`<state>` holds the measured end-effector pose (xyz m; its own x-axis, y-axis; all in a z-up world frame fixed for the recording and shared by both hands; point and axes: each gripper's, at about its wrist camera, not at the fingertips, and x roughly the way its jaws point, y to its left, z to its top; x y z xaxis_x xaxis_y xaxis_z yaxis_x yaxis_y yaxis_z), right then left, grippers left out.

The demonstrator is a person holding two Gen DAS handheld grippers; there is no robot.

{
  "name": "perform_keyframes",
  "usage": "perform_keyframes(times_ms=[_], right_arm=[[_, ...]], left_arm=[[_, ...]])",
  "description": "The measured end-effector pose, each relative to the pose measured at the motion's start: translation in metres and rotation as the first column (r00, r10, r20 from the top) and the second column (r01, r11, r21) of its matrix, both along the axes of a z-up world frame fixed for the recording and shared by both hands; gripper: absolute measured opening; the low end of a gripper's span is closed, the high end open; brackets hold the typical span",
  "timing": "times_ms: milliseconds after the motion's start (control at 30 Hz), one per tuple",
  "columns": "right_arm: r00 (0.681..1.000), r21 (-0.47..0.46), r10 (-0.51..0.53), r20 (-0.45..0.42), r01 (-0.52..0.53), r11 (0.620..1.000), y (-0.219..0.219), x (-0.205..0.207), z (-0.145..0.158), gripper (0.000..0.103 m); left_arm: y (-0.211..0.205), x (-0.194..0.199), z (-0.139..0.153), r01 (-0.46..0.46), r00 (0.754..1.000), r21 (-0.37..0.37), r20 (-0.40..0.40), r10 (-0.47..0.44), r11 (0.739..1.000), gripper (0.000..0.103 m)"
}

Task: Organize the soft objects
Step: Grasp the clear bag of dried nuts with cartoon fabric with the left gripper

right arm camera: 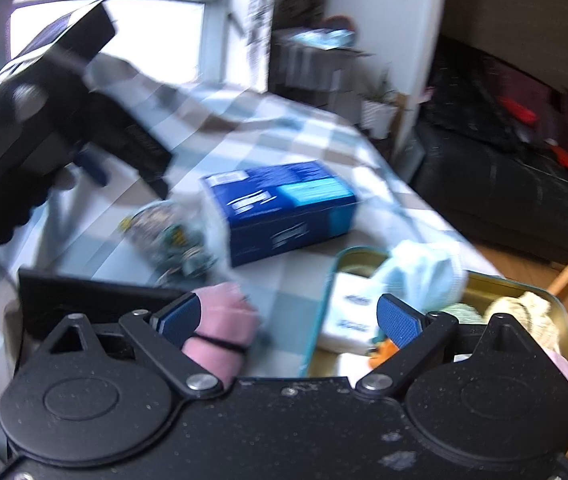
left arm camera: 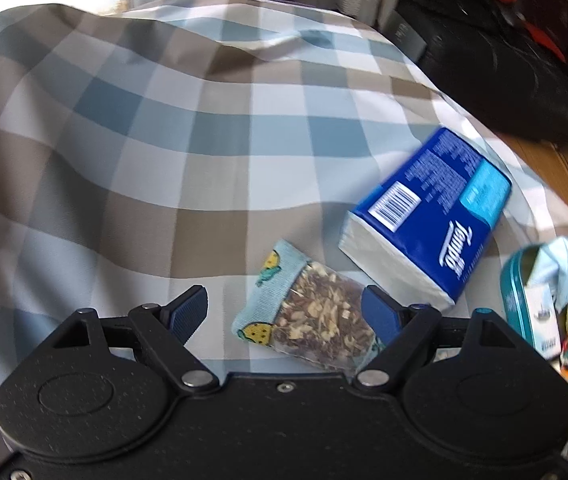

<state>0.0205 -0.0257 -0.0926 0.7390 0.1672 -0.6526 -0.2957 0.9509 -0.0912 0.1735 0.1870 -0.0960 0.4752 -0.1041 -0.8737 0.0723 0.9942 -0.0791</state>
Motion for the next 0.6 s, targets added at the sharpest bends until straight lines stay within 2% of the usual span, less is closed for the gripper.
perform_keyframes(times_ms=[300,467,600], right_arm=[[0.995,-0.024,0.088,-0.051,-0.089,0.996,0.017,0.005,-0.012,0.095],[0.990,-0.021,0.116,-0.078,-0.118,0.993,0.021,0.006,-0.019,0.095],[0.985,-0.034,0.145,-0.091,-0.148,0.988,0.027,0.004,-0.025,0.095]], left_arm=[[-0.025,-0.009,-0.015,0.161,0.987,0.048,-0.015,-0.160,0.986,0.080],[-0.025,-0.008,-0.024,0.146,0.989,0.038,-0.023,-0.145,0.989,0.081],[-0.018,-0.003,-0.029,0.107,0.994,-0.001,-0.028,-0.107,0.994,0.088]])
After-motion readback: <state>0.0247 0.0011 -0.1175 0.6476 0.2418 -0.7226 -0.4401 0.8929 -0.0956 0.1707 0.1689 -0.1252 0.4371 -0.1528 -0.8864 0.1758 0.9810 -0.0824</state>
